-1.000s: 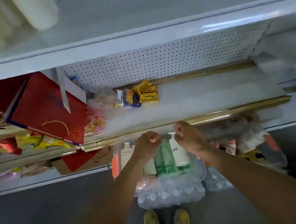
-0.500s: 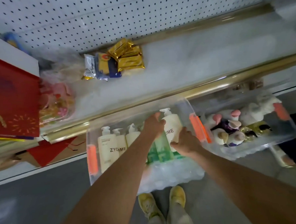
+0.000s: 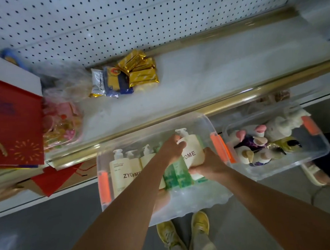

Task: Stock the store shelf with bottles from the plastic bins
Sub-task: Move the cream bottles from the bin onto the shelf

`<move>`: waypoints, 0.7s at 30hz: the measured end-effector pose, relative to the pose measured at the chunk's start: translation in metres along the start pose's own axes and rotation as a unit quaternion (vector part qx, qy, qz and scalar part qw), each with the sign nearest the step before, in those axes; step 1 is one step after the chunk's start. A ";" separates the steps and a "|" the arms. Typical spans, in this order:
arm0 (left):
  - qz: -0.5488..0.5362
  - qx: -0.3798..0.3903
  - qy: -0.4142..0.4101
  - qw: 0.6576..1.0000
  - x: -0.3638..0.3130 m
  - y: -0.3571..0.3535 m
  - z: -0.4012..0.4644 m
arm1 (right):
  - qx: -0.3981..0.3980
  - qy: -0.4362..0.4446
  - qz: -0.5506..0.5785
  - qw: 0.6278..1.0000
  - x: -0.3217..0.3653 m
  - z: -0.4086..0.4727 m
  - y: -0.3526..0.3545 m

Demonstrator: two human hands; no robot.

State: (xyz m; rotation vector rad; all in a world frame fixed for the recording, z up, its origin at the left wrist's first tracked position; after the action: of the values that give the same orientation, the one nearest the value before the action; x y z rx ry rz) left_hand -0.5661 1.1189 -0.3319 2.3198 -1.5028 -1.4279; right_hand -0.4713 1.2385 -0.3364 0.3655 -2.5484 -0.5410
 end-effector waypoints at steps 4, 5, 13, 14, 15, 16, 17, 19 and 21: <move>-0.194 -0.058 0.016 0.979 -0.009 0.019 -0.028 | 0.085 0.017 0.058 0.995 0.014 -0.029 0.014; -0.253 -0.074 0.020 0.964 -0.012 0.025 -0.037 | 0.102 0.024 0.063 0.993 0.019 -0.037 0.017; -0.369 -0.096 -0.010 0.925 -0.044 0.089 -0.110 | 0.194 0.104 0.063 0.973 0.066 -0.102 0.038; -0.359 -0.099 -0.025 0.928 -0.049 0.098 -0.119 | 0.199 0.117 0.060 0.971 0.073 -0.110 0.040; -0.345 -0.108 -0.044 0.931 -0.054 0.106 -0.128 | 0.201 0.128 0.056 0.970 0.080 -0.117 0.041; -0.328 -0.123 -0.062 0.935 -0.060 0.115 -0.137 | 0.199 0.139 0.053 0.969 0.087 -0.125 0.042; -0.309 -0.142 -0.076 0.937 -0.065 0.123 -0.147 | 0.194 0.150 0.050 0.968 0.094 -0.132 0.042; -0.270 -0.188 -0.098 0.939 -0.077 0.139 -0.167 | 0.177 0.177 0.045 0.967 0.110 -0.149 0.042; -0.248 -0.236 -0.123 0.932 -0.088 0.156 -0.187 | 0.163 0.212 0.040 0.963 0.127 -0.167 0.043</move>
State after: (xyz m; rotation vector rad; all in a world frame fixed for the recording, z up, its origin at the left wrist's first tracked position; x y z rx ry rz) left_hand -0.5556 1.0216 -0.0915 2.3452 -0.4936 -1.9794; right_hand -0.4957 1.1807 -0.1323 0.4381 -2.2131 -0.0009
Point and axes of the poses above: each hand's wrist, its own z-axis towards the middle knuckle, its own y-axis out of the back of the hand, x = y × z, the point moved 2 cm from there along z, towards the middle knuckle, and after that the axes turned 8 degrees about -y, right-handed, at the moved point
